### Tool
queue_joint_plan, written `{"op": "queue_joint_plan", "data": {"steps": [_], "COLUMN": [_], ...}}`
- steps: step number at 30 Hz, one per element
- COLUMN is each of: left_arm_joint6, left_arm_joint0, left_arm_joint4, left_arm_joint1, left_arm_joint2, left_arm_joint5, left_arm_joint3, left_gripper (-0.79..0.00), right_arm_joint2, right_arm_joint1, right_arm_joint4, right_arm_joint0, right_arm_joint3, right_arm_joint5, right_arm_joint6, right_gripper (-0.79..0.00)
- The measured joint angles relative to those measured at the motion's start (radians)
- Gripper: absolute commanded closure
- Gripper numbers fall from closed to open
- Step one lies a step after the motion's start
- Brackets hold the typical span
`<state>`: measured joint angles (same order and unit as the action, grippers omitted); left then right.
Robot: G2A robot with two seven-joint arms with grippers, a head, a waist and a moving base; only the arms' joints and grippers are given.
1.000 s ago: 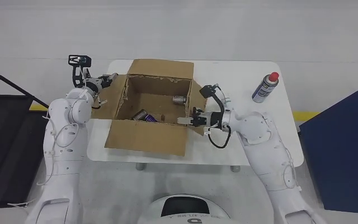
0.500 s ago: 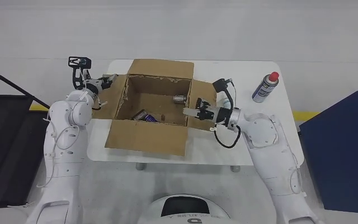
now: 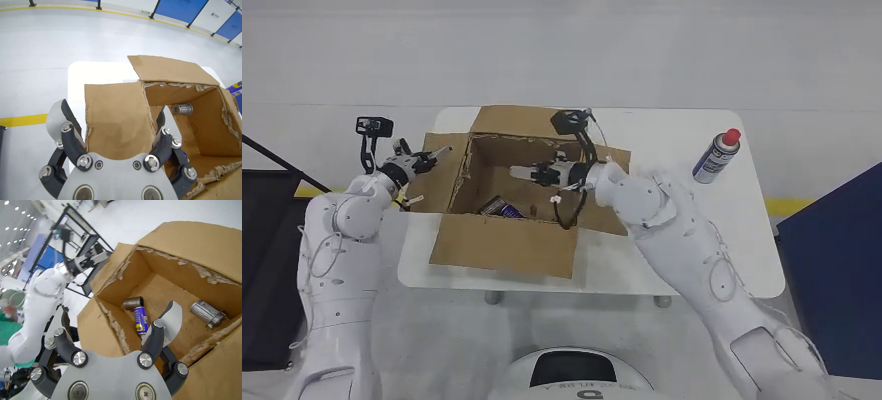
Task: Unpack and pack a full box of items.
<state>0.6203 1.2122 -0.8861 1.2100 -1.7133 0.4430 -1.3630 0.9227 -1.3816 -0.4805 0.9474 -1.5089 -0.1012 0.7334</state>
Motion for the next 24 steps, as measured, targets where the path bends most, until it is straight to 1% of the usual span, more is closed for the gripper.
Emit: {"op": "queue_joint_plan", "data": {"steps": [3, 6, 8, 10, 13, 18, 24], "left_arm_joint6": [0.033, 0.032, 0.032, 0.032, 0.032, 0.032, 0.032], "left_arm_joint0": [-0.002, -0.002, -0.002, -0.002, -0.002, -0.002, -0.002], "left_arm_joint4": [0.054, 0.049, 0.049, 0.049, 0.049, 0.049, 0.049], "left_arm_joint1": [-0.005, -0.005, -0.005, -0.005, -0.005, -0.005, -0.005], "left_arm_joint2": [-0.011, -0.011, -0.011, -0.011, -0.011, -0.011, -0.011], "left_arm_joint5": [0.042, 0.039, 0.039, 0.039, 0.039, 0.039, 0.039], "left_arm_joint3": [0.022, 0.022, 0.021, 0.021, 0.021, 0.021, 0.021], "left_gripper": [-0.785, -0.785, -0.785, -0.785, -0.785, -0.785, -0.785], "right_arm_joint2": [-0.06, -0.111, -0.138, -0.167, -0.207, -0.275, -0.325], "right_arm_joint1": [-0.024, -0.047, -0.061, -0.078, -0.103, -0.144, -0.197], "right_arm_joint4": [0.001, -0.011, -0.006, -0.028, -0.03, -0.059, -0.071], "right_arm_joint0": [-0.071, -0.125, -0.155, -0.186, -0.218, -0.266, -0.312], "right_arm_joint3": [0.097, 0.192, 0.246, 0.309, 0.385, 0.509, 0.646], "right_arm_joint5": [-0.118, -0.218, -0.248, -0.286, -0.321, -0.35, -0.406], "right_arm_joint6": [0.006, 0.009, 0.013, -0.024, -0.062, -0.088, -0.136], "right_gripper": [-0.785, -0.785, -0.785, -0.785, -0.785, -0.785, -0.785]}}
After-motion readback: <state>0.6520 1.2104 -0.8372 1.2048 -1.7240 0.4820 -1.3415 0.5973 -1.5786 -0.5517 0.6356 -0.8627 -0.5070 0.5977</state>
